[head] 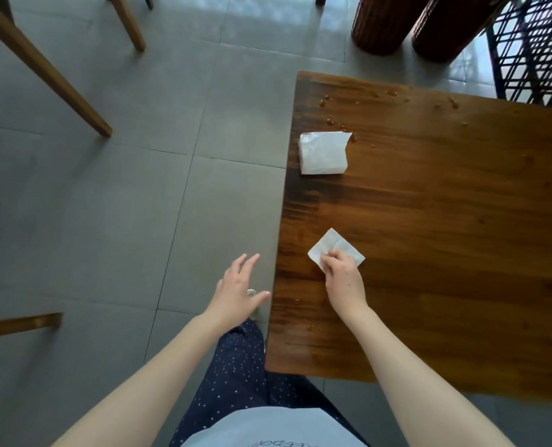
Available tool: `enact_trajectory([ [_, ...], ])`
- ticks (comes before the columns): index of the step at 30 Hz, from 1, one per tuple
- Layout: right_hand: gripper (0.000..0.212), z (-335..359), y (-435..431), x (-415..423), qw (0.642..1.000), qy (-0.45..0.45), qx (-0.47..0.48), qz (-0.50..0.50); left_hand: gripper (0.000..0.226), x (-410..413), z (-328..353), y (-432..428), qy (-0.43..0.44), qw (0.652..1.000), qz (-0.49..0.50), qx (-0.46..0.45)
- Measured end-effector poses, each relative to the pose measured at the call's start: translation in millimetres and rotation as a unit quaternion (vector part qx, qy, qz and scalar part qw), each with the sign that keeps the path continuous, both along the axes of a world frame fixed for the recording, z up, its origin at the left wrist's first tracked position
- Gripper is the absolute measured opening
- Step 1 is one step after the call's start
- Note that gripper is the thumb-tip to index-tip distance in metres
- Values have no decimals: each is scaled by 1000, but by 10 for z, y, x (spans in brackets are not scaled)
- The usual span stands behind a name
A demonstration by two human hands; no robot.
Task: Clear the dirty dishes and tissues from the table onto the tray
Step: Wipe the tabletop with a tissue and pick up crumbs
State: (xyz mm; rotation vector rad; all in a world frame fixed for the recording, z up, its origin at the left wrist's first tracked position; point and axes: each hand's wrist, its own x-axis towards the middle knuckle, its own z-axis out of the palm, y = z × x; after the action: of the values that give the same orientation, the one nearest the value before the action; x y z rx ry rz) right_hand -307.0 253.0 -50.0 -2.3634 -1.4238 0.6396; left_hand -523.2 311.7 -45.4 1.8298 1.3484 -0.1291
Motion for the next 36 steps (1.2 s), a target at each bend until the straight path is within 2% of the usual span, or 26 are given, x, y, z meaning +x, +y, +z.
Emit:
enact_trajectory([
  [4, 15, -14, 16, 33, 1000, 12, 12, 7, 78, -59, -14, -58, 10, 1000, 8, -8],
  [10, 14, -38, -45, -47, 996, 78, -4, 34, 75, -128, -16, -66, 14, 1000, 13, -11],
  [14, 20, -54, -27, 37, 999, 33, 3, 24, 75, -153, -20, -19, 17, 1000, 15, -13],
  [19, 11, -53, 92, 122, 994, -2, -3, 109, 73, -146, -18, 68, 12, 1000, 23, -7],
  [21, 10, -73, 354, 277, 999, 10, 15, 45, 72, -154, -17, 107, 8, 1000, 25, -3],
  [24, 14, -92, 857, 541, 990, 55, 37, -129, 72, -182, -17, 169, 5, 999, 37, 1],
  [26, 17, -99, 1104, 563, 981, 59, 43, -177, 72, -188, -7, 218, 6, 999, 44, 3],
  [28, 21, -107, 1211, 426, 988, 50, 34, -140, 72, -175, 12, 274, 7, 999, 45, 6],
  [31, 20, -119, 1079, 68, 999, 35, 22, 21, 70, -139, 46, 364, 9, 999, 40, 12],
  [33, 20, -166, 785, -171, 992, 25, 17, 126, 68, -120, 60, 396, 12, 999, 35, 11],
  [36, 34, -200, 330, -366, 979, 13, 4, 202, 66, -85, 70, 390, 11, 999, 33, 3],
])
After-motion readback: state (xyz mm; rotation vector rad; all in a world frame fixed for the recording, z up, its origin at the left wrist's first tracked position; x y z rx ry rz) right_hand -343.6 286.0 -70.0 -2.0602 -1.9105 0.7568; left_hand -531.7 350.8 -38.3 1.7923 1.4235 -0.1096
